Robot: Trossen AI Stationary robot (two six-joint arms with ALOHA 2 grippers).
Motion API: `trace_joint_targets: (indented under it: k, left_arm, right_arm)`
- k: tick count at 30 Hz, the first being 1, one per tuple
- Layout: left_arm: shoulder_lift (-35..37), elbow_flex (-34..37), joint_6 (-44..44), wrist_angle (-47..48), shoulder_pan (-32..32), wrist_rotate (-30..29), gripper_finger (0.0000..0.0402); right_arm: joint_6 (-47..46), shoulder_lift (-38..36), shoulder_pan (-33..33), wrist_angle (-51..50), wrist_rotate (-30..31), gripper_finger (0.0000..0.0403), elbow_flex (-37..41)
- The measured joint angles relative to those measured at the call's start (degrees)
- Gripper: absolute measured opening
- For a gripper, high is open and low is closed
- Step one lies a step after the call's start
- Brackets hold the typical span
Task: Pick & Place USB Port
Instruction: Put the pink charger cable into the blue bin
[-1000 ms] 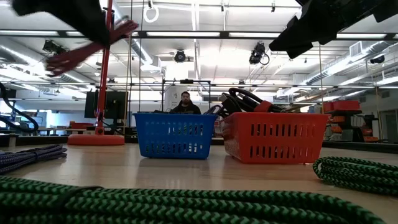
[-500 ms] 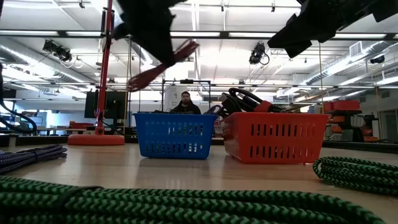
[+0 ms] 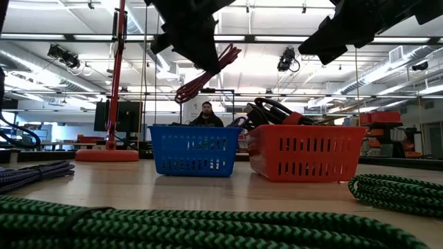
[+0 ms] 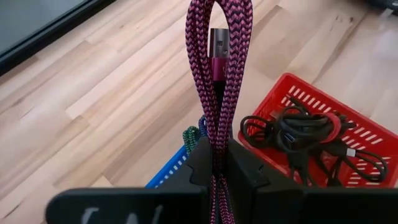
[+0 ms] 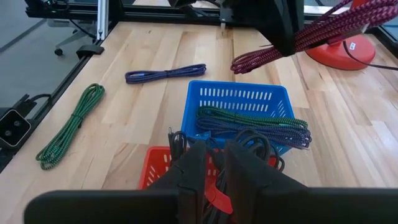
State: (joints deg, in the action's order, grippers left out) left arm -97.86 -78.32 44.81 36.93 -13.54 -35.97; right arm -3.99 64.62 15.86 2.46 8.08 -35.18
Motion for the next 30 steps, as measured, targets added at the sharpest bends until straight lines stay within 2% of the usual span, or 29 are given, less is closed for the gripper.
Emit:
trace_joint_targets:
  k: [9, 15, 22, 30]
  left_arm:
    - [-0.11, 0.0, -2.01, -1.76, -0.56, 0.92, 0.0024]
    - [-0.05, 6.46, -4.16, -12.9, 1.17, 5.21, 0.0024]
    - [0.14, 11.31, 0.1, -15.0, 1.88, 4.93, 0.0024]
    - [0.13, 14.72, 4.22, -18.78, 1.79, 7.74, 0.0024]
  right_arm:
    - [0.02, 0.0, 0.0, -0.46, -0.02, 0.0059, 0.0]
    - [-0.26, 0.0, 0.0, -0.45, -0.08, 0.0059, 0.0]
    - [-1.16, 0.0, 0.0, -1.24, -1.39, 0.0059, 0.02]
    - [-1.11, 0.0, 0.0, -1.2, -1.51, 0.0059, 0.02]
